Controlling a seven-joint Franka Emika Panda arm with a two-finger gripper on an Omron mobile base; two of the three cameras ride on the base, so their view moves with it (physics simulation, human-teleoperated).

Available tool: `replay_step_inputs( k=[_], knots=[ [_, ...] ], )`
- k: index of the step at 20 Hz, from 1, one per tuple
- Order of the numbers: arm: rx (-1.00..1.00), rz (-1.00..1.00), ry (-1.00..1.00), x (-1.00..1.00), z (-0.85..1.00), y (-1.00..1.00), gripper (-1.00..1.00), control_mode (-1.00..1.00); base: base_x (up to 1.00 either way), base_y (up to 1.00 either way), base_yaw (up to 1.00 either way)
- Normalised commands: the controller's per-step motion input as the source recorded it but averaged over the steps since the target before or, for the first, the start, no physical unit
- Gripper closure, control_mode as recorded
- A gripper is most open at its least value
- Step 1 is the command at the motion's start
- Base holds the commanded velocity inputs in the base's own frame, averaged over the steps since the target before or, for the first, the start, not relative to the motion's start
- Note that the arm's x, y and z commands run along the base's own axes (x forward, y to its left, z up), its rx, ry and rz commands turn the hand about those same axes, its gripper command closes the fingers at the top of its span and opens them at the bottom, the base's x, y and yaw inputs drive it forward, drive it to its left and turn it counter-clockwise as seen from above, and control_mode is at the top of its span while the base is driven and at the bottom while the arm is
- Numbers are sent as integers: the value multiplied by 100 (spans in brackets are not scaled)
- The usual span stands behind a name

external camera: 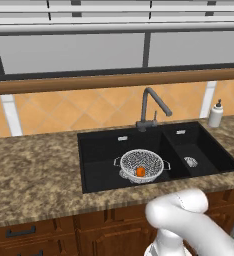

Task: Put the colander in the sink, put the kiwi, orange in the colander, and turn on the sink faucet and pour water over the colander.

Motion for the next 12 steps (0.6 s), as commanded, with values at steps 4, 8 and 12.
replay_step_inputs(
  k=[4,8,12],
  knots=[
    [-51,9,13,-23,-26,-100,-100,-100,0,0,0],
    [-58,12,14,-15,-29,-100,-100,-100,0,0,0],
    [-71,3,17,-3,-48,-92,-100,-100,0,0,0]
  ],
)
